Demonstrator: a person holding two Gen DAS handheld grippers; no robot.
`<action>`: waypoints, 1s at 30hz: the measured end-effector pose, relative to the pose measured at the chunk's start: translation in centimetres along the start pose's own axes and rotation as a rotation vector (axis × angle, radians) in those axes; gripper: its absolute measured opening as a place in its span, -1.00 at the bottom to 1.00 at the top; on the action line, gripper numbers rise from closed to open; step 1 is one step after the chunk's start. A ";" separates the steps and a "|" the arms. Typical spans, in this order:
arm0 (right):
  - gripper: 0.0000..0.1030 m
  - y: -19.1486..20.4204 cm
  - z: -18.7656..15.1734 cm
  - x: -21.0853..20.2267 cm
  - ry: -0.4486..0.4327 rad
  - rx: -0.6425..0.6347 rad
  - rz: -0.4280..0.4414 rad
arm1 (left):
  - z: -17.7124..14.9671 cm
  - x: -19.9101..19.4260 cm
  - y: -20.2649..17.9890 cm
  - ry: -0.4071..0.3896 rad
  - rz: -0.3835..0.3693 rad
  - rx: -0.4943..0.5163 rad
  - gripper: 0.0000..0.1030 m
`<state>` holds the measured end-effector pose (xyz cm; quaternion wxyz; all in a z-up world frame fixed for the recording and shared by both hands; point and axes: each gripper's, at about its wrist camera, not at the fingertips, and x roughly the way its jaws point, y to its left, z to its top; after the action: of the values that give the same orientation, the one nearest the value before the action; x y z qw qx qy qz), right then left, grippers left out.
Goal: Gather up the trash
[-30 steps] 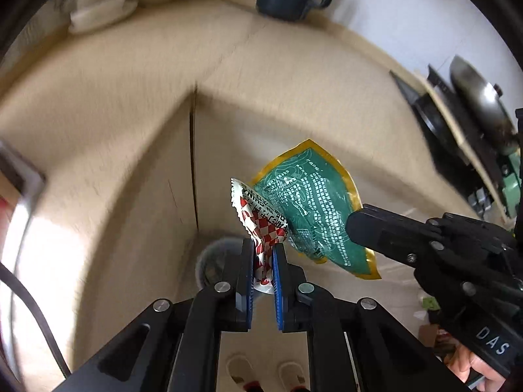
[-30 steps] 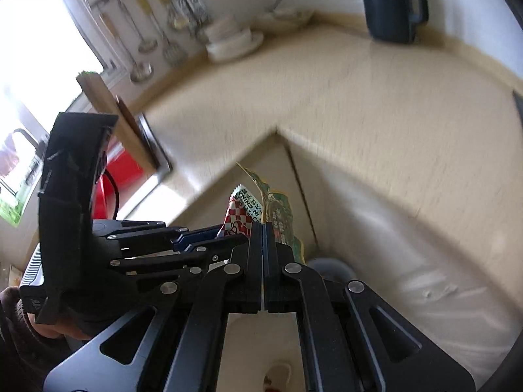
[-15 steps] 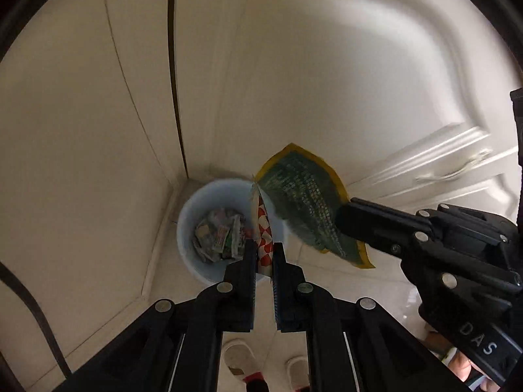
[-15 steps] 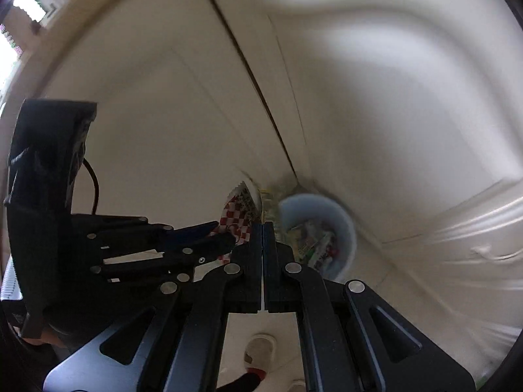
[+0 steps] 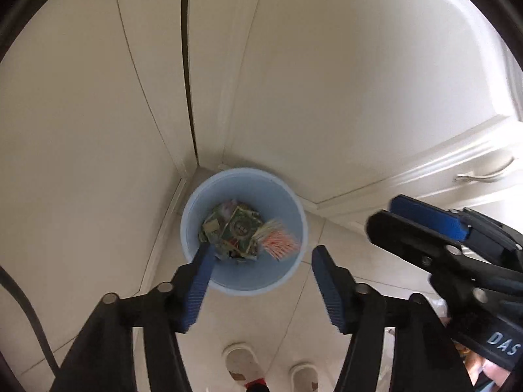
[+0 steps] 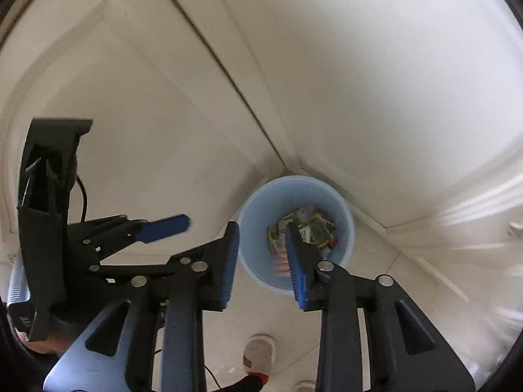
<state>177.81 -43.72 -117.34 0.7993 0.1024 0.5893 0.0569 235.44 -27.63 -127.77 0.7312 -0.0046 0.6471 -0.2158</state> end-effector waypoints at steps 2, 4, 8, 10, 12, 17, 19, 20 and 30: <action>-0.14 -0.2 -0.3 -1.8 -0.015 0.005 -0.023 | -0.5 -2.2 -0.7 -0.012 0.027 0.001 0.13; -0.08 -0.3 -0.9 -4.3 -0.040 0.009 -0.033 | -1.2 -5.0 -1.7 -0.038 0.040 -0.009 0.16; 0.23 0.8 -2.3 -10.6 -0.089 0.001 -0.082 | -3.5 -12.8 -4.9 -0.139 0.080 0.011 0.17; 0.40 1.8 -3.3 -14.4 -0.117 -0.012 -0.090 | -5.4 -17.4 -6.8 -0.213 0.129 0.014 0.32; 0.61 2.3 -4.2 -18.0 -0.153 -0.032 -0.103 | -8.0 -22.7 -9.0 -0.299 0.141 -0.001 0.39; 0.88 5.0 -6.7 -28.1 -0.253 -0.098 -0.124 | -13.3 -33.3 -14.0 -0.457 0.206 -0.054 0.66; 1.00 5.9 -8.0 -31.7 -0.284 -0.131 -0.144 | -15.8 -37.6 -16.3 -0.504 0.240 -0.055 0.70; 1.00 6.4 -8.8 -34.0 -0.305 -0.146 -0.157 | -16.8 -39.2 -17.8 -0.522 0.259 -0.056 0.72; 1.00 12.3 -14.8 -49.1 -0.470 -0.161 -0.220 | -32.4 -55.9 -26.3 -0.700 0.303 -0.075 0.90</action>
<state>149.39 -40.71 -73.06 0.9212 -0.0157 0.3886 -0.0092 192.66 -24.70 -72.68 0.9309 -0.0088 0.3589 -0.0668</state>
